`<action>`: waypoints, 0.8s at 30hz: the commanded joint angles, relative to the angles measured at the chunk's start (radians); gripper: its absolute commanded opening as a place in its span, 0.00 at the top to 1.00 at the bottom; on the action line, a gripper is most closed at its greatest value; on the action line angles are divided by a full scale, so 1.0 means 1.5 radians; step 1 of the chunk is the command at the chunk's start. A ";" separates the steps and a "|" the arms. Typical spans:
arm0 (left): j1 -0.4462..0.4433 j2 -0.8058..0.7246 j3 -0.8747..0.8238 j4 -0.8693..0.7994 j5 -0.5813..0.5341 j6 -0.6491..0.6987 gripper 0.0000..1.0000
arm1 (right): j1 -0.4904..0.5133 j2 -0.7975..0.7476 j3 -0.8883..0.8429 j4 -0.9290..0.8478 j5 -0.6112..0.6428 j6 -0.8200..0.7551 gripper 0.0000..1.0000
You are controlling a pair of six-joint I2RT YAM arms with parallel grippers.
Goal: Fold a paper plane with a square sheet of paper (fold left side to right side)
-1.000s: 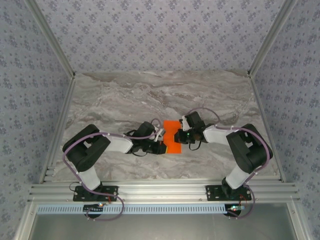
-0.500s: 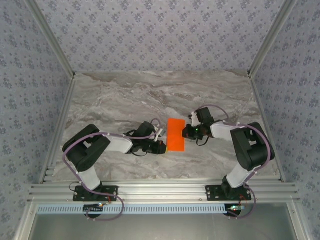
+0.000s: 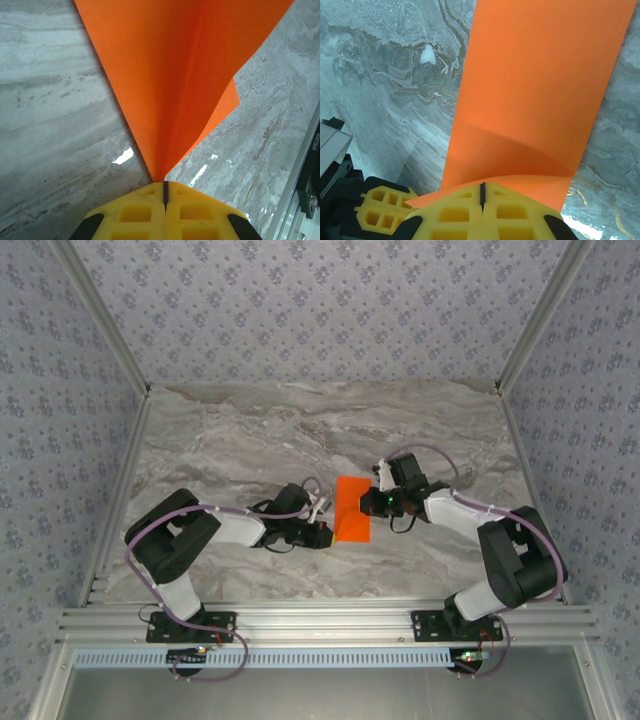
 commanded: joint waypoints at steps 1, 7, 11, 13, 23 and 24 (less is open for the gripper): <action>-0.009 -0.012 -0.001 -0.070 -0.009 0.008 0.96 | 0.004 0.004 -0.028 0.011 -0.004 0.028 0.95; -0.013 -0.046 0.004 -0.073 -0.002 0.008 0.93 | 0.006 0.047 -0.010 0.040 -0.028 0.038 0.95; -0.025 -0.075 0.021 -0.098 -0.001 0.016 0.91 | 0.006 0.067 0.011 0.040 -0.028 0.037 0.95; -0.038 -0.083 0.040 -0.113 -0.001 0.021 0.90 | 0.007 0.078 0.021 0.038 -0.025 0.036 0.95; -0.067 0.019 0.173 -0.156 -0.013 0.036 0.83 | 0.007 0.106 0.025 0.009 0.004 0.027 0.95; -0.067 0.034 0.189 -0.161 -0.014 0.041 0.83 | 0.007 0.106 0.025 0.006 0.007 0.026 0.95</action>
